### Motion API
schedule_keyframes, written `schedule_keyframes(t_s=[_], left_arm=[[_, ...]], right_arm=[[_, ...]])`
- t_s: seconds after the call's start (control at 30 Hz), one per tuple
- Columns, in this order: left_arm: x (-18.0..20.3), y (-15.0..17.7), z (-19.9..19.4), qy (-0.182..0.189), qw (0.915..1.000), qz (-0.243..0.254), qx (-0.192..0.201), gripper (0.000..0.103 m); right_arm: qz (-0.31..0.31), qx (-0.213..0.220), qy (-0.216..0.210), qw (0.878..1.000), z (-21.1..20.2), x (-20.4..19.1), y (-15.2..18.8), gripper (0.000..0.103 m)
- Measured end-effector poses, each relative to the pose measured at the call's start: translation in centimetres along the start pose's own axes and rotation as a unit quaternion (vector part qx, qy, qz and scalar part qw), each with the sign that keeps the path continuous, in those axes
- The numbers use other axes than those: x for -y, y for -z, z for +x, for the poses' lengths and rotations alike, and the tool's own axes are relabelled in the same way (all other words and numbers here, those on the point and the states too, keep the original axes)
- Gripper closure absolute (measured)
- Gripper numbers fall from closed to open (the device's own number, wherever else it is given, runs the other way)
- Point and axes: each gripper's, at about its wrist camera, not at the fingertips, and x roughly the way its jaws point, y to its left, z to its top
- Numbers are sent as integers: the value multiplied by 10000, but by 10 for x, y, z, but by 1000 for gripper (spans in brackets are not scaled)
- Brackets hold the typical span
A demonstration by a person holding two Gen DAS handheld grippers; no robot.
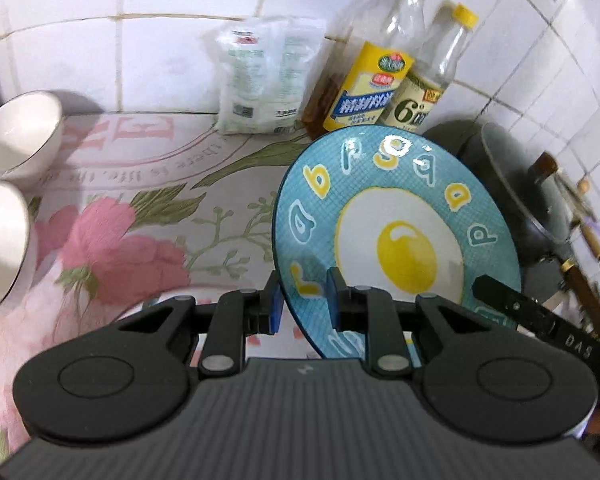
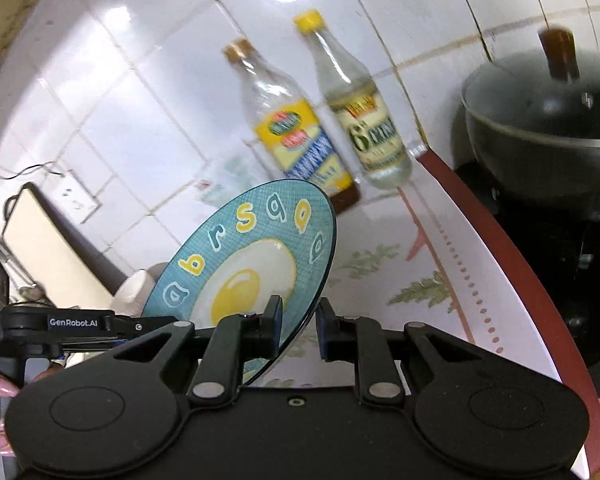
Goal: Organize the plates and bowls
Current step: 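Lift the blue egg plate with both grippers toward the plate stack, then lower the blue egg plate with both grippers onto the bunny plate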
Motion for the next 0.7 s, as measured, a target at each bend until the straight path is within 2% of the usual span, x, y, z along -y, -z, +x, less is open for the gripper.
schedule_keyframes(t_s=[0.37,0.7], left_arm=[[-3,24,-80,-69,9998,-11,201,83],[-33,60,-116,-145,9996,-234,109,83]], right_arm=[[-323,101,-230,9992,-51,-51,12,80],[-527,-230,-211,9981,-69,-87,48,80]])
